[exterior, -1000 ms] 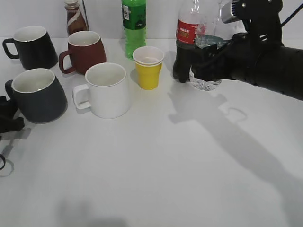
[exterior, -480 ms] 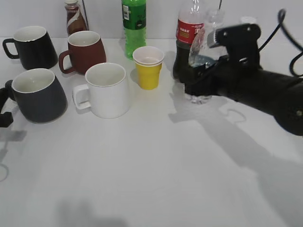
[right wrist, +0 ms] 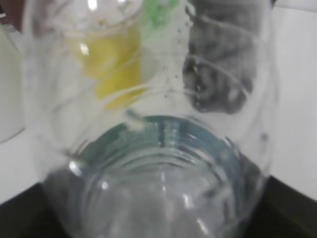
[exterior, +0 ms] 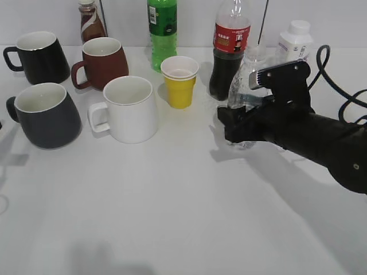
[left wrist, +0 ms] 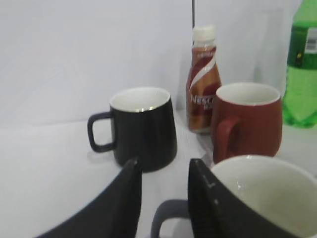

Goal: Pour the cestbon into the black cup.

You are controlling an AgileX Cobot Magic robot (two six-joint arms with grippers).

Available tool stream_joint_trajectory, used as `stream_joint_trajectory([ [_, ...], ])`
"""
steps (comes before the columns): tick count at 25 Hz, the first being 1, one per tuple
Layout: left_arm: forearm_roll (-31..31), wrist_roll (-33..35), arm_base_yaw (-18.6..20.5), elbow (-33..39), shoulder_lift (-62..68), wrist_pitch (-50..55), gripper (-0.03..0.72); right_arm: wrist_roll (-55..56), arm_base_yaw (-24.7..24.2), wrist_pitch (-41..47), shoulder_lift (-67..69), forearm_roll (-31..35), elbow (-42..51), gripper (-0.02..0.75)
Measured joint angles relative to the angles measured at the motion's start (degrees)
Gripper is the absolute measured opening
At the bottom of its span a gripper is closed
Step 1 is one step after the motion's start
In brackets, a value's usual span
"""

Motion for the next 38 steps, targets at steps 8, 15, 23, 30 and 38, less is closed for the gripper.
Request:
stream_joint_trajectory([
  [8,0.28,0.00,-0.05,0.04,-9.62,8.85,0.244,-5.19,0.00,-4.41,-3.57,0.00,0.36,0.613],
  [15,3.65,-6.82,-0.05,-5.44,-33.42,43.38,0.246,-6.83,0.00,11.68,-26.49,-0.56,0.36,0.617],
  [23,-0.21,-8.89,-0.05,-22.88,-62.38,99.27,0.550,-6.83,0.05,46.72,-59.12,-2.85,0.26,0.617],
  [30,-8.37,-3.97,-1.18,-26.16,-76.03,123.43,0.575,-6.83,0.05,85.63,-83.17,1.79,0.26,0.617],
  [38,-9.26,-1.95,-1.18,-23.99,-86.76,134.58,0.549,-6.78,0.05,107.03,-95.07,2.96,1.49,0.614],
])
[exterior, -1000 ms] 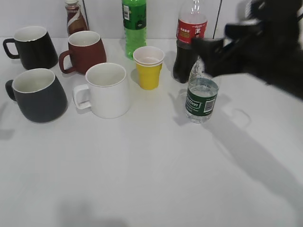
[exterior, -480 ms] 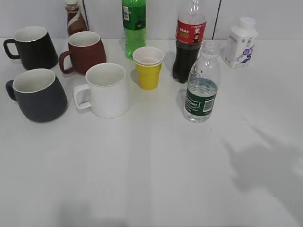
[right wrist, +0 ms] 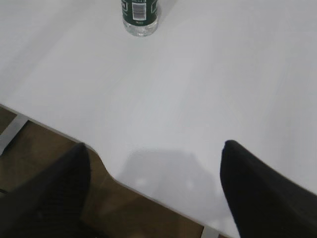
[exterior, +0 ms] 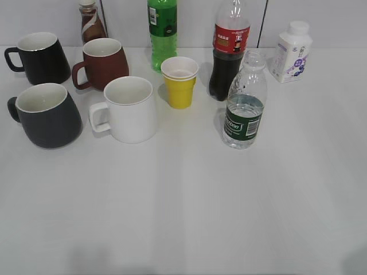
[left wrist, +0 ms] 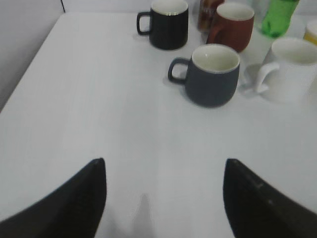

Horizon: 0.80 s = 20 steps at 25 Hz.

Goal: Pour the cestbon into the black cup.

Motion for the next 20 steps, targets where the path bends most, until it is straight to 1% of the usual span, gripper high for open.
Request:
stream_joint_trajectory([
  [2,0.00,0.09,0.00,3.24,-1.78,1.11,0.547,0.00,0.00,0.13,-0.82,-0.86,2.20,0.610],
  [4,-0.38,0.53,0.00,4.18,-1.97,0.98,0.547,0.00,0.00,-0.43,-0.89,-0.86,3.77,0.607],
  [8,-0.43,2.40,0.00,6.35,-1.97,-3.48,0.545,0.21,0.00,-2.74,-0.83,-0.99,5.20,0.594],
  [20,-0.49,2.71,0.00,6.85,-2.03,-4.36,0.544,0.39,0.00,-3.29,-0.81,-1.16,5.27,0.585],
])
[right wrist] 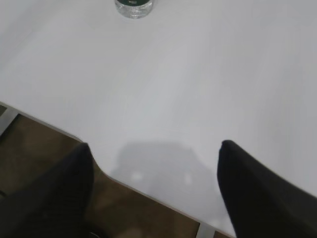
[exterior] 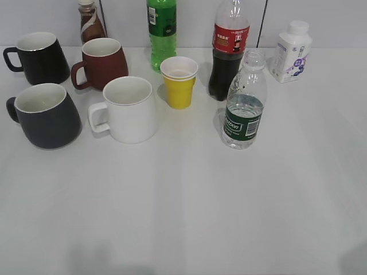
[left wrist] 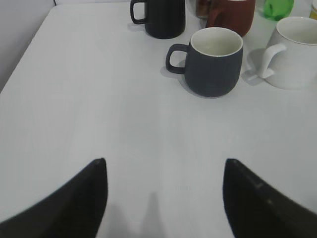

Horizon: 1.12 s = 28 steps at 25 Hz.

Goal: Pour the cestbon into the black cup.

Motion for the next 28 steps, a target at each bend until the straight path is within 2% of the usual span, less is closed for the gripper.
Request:
stream_joint_trajectory([
  [5,0.00,0.03,0.00,-0.02,0.00,0.00,0.543,0.02,-1.89,0.00,0.00,0.00,0.00,0.585],
  [11,-0.07,0.03,0.00,-0.02,0.00,0.00,0.539,0.02,-11.89,-0.06,-2.49,0.06,0.00,0.585],
  [17,-0.07,0.03,-0.80,-0.02,0.00,0.00,0.511,0.07,-18.36,0.02,-8.85,0.06,0.00,0.585],
  [28,-0.13,0.03,-1.23,-0.02,0.00,0.00,0.482,0.13,-19.32,-0.03,-9.17,0.17,0.00,0.585],
])
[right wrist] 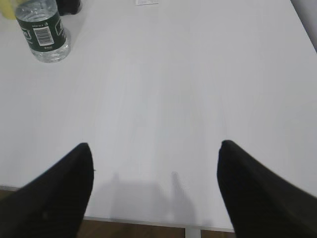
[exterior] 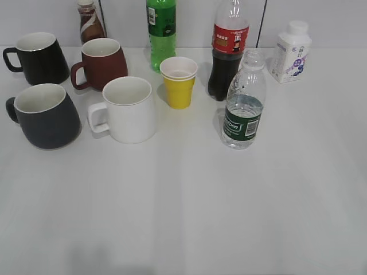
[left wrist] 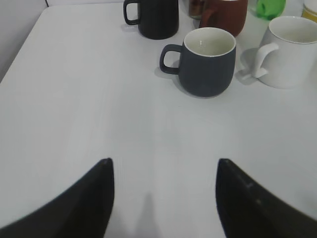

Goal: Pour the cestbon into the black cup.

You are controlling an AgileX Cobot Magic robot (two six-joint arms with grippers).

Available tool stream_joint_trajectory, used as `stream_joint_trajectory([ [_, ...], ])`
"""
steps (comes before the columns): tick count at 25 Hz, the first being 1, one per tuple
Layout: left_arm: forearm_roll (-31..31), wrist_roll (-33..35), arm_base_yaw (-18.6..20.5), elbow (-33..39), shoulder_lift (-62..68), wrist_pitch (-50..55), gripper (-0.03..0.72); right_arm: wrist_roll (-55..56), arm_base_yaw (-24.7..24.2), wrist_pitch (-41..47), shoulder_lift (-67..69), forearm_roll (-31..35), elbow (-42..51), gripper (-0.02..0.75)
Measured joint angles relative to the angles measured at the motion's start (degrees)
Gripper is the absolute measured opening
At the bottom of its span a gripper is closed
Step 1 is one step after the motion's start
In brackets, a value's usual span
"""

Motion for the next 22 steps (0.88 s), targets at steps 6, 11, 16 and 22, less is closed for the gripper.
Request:
stream_joint_trajectory([
  [6,0.00,0.00,0.51,0.00,0.00,0.00,0.468,0.00,0.00,0.05,0.00,0.05,0.00,0.585],
  [11,0.00,0.00,1.07,0.00,0.00,0.00,0.458,0.00,0.00,0.05,0.00,0.11,0.00,0.584],
  [16,0.00,0.00,1.14,0.00,0.00,0.00,0.446,0.00,0.00,0.00,0.00,0.11,0.00,0.584],
  [22,0.00,0.00,1.14,0.00,0.00,0.00,0.420,0.00,0.00,0.00,0.00,0.11,0.00,0.584],
])
